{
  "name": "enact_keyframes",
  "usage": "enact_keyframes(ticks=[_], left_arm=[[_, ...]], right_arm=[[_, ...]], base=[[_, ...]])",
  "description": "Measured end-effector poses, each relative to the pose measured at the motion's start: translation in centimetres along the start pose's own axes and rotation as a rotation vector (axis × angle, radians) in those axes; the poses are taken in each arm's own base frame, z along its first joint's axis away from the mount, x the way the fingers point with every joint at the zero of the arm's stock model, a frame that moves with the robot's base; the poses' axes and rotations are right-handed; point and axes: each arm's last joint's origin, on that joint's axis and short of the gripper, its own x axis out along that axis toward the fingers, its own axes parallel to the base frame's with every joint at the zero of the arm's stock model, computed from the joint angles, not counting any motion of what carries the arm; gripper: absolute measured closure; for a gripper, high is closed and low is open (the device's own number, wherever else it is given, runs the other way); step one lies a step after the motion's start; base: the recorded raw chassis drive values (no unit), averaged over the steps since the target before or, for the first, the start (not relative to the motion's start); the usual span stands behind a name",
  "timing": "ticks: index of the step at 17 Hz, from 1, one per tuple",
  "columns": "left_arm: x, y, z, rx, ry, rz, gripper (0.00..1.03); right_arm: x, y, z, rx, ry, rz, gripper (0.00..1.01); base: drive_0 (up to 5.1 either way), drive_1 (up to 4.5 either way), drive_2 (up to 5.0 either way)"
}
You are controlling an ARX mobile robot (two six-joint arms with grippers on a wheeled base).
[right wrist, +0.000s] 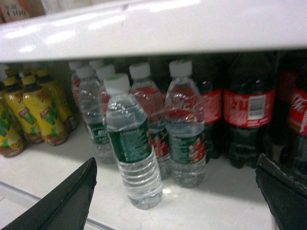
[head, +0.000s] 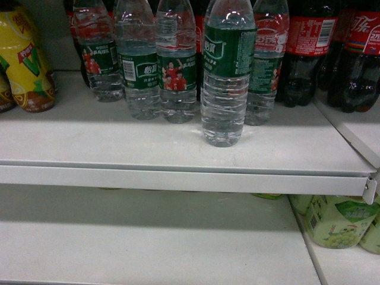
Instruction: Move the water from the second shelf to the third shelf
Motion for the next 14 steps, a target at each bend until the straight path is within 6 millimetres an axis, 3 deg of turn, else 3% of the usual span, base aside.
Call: enact_keyframes(ticks=[1,6,9,14], left_arm=[[0.0,0.0,0.0,0.000,0.000,0.000,0.05],[0.0,0.0,0.0,0.000,0.000,0.000,0.05],[0.0,0.0,0.0,0.000,0.000,0.000,0.05],[0.0,0.0,0.0,0.000,0.000,0.000,0.05]], right_arm=[[2.3,1.1,-3.2,-0.004,0.116,0.044,0.03],[5.8,3.1,-7.3,-0.027,0.267,0.122,0.03],[7.5,4.4,-8.2,-0.038,0.289,0.160,0.03],[10.2,5.7,-7.6,-0.051,0.267,0.140,0.03]], base=[[0.0,0.00,0.0],[0.0,0.00,0.0],[0.0,0.00,0.0],[0.0,0.00,0.0]])
